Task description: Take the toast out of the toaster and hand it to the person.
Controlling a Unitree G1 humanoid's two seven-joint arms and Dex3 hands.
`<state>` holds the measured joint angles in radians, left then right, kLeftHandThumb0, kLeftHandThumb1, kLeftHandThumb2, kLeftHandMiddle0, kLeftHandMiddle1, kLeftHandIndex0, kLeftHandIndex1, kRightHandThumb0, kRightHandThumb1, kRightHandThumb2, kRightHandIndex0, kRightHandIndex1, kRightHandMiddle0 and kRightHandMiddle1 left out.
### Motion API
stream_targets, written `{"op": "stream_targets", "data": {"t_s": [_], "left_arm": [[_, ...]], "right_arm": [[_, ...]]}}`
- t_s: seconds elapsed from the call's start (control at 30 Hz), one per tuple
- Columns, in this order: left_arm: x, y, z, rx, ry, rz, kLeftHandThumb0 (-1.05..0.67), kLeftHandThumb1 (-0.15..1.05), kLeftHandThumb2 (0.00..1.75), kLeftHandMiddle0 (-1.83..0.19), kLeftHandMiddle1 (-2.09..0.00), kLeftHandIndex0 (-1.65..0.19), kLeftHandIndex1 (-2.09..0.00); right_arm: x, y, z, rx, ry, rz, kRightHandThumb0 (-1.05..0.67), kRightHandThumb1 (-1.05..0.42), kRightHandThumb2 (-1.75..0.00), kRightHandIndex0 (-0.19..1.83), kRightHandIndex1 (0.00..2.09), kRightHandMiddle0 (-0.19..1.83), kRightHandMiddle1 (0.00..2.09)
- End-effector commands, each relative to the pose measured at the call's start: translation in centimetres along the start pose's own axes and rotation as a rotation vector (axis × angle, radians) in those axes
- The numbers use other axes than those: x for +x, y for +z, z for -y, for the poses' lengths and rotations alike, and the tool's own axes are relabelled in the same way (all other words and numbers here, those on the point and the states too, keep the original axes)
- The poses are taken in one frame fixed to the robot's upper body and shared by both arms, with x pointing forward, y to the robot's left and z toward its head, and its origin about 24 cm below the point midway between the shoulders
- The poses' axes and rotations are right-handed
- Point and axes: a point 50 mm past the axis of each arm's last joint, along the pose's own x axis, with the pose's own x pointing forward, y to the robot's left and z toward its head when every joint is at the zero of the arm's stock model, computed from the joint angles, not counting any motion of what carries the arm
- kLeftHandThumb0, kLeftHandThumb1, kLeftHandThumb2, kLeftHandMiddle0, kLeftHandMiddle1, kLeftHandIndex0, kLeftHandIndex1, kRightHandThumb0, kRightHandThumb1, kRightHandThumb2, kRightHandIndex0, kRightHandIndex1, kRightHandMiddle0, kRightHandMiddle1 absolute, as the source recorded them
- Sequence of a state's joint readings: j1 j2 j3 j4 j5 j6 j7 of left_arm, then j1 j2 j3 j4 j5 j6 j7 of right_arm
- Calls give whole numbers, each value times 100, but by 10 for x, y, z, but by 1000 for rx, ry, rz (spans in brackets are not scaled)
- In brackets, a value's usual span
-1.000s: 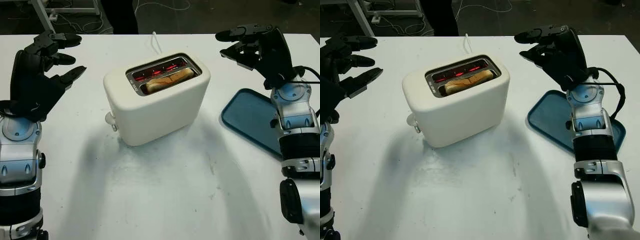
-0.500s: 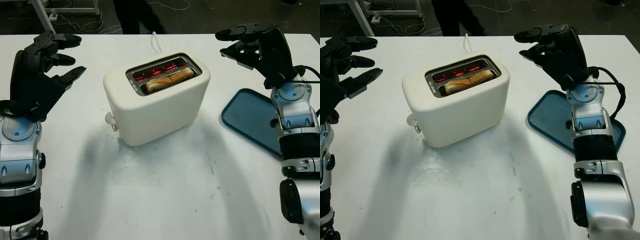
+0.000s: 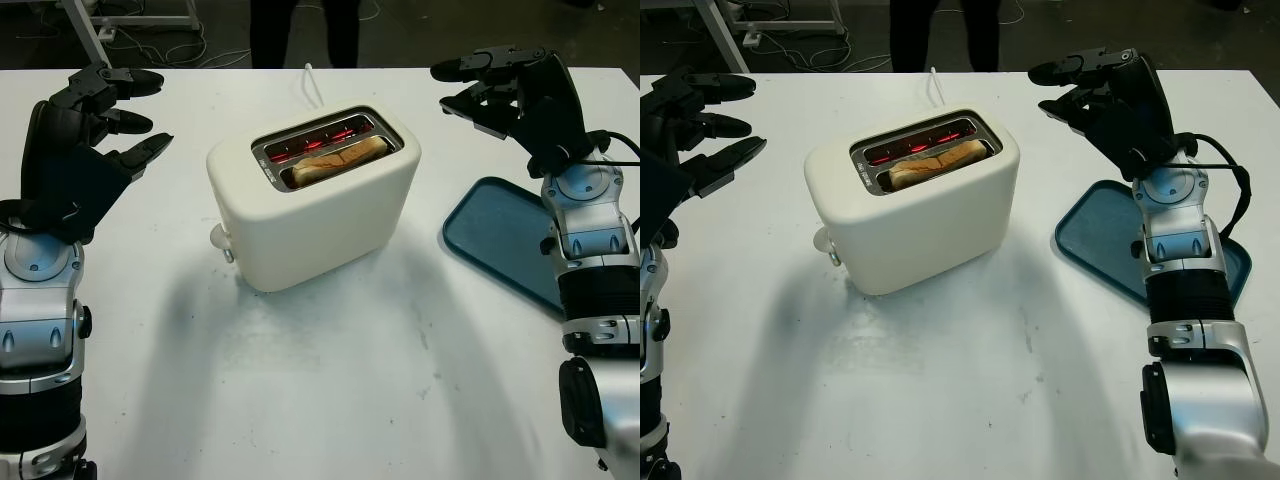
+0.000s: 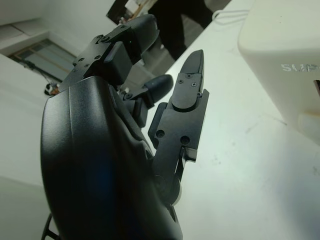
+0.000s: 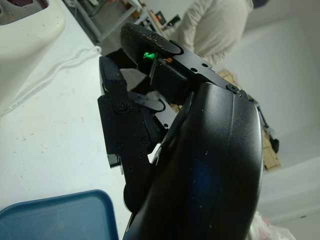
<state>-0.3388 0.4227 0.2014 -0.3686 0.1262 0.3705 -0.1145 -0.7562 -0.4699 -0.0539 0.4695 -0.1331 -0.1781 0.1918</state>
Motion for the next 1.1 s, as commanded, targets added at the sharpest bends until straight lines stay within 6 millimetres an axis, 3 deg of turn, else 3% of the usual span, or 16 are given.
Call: {"op": "stream_targets", "data": {"t_s": [0.0, 0.63, 1.07], "left_arm": [[1, 5, 0, 8, 7, 15, -20, 92, 14, -39, -109, -46, -67], [0, 4, 1, 0, 7, 52, -21, 92, 15, -40, -113, -46, -72], [-1, 5, -1, 4, 12, 52, -19, 92, 15, -37, -114, -44, -75]], "right_arm": [[1, 2, -1, 20, -2, 21, -17, -92, 0, 83, 83, 109, 2], [3, 2, -1, -3, 2, 44, -23, -90, 0, 86, 90, 113, 3], [2, 0, -3, 46, 5, 25, -14, -91, 0, 83, 90, 111, 2]]}}
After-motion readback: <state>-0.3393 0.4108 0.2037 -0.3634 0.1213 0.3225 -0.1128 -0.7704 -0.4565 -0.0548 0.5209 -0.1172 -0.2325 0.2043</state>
